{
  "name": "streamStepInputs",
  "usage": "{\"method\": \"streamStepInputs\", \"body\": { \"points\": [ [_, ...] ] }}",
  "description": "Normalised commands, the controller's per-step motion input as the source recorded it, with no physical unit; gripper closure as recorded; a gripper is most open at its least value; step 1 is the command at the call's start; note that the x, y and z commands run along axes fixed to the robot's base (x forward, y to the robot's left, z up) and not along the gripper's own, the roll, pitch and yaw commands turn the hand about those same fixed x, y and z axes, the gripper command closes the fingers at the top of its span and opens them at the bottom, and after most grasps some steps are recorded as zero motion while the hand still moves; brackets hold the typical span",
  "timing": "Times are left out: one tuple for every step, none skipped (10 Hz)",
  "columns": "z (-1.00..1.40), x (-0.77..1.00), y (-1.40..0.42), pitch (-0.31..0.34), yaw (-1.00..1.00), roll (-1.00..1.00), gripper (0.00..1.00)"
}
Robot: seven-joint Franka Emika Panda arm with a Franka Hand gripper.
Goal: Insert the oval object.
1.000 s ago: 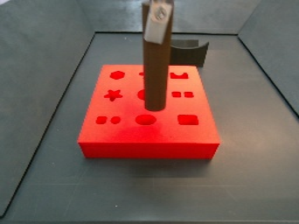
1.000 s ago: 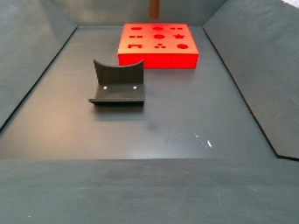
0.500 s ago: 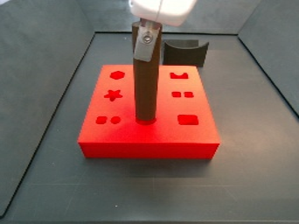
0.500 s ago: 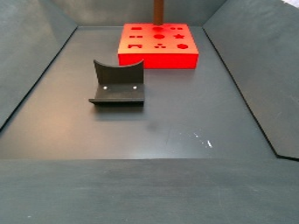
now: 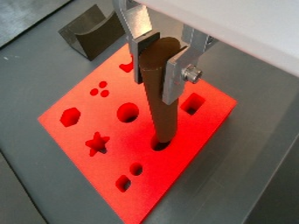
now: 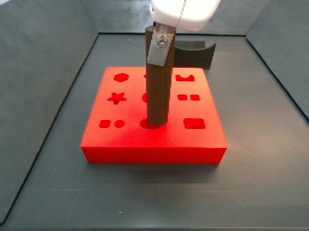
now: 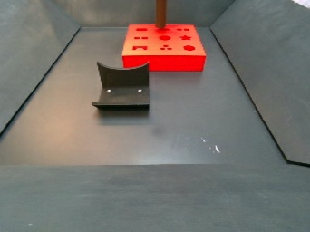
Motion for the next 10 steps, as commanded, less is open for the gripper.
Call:
{"method": "streamStepInputs", "body": {
  "points": [
    [-0.07,-0.31,0.00,0.000,-0.02,0.00,1.00],
    [-0.10,-0.25,0.03,0.000,-0.02,0.00,1.00],
    [-0.17,0.00,0.18,-0.003,0.00,0.03,1.00],
    [-0.14,0.11,0.00,0.000,0.00,0.07,1.00],
    [-0.10,0.32,-0.10,0.004,0.01,0.13,1.00],
    [-0.08,0.29,-0.08,0.013,0.04,0.13,1.00],
    [-0.07,0.05,-0.15,0.031,0.01,0.13,1.00],
    [-0.15,-0.02,-0.01,0.001,0.00,0.09,1.00],
    [-0.17,-0.18,-0.02,0.000,0.00,0.08,1.00],
    [-0.17,-0.25,0.00,0.000,0.00,0.03,1.00]
  ]
}}
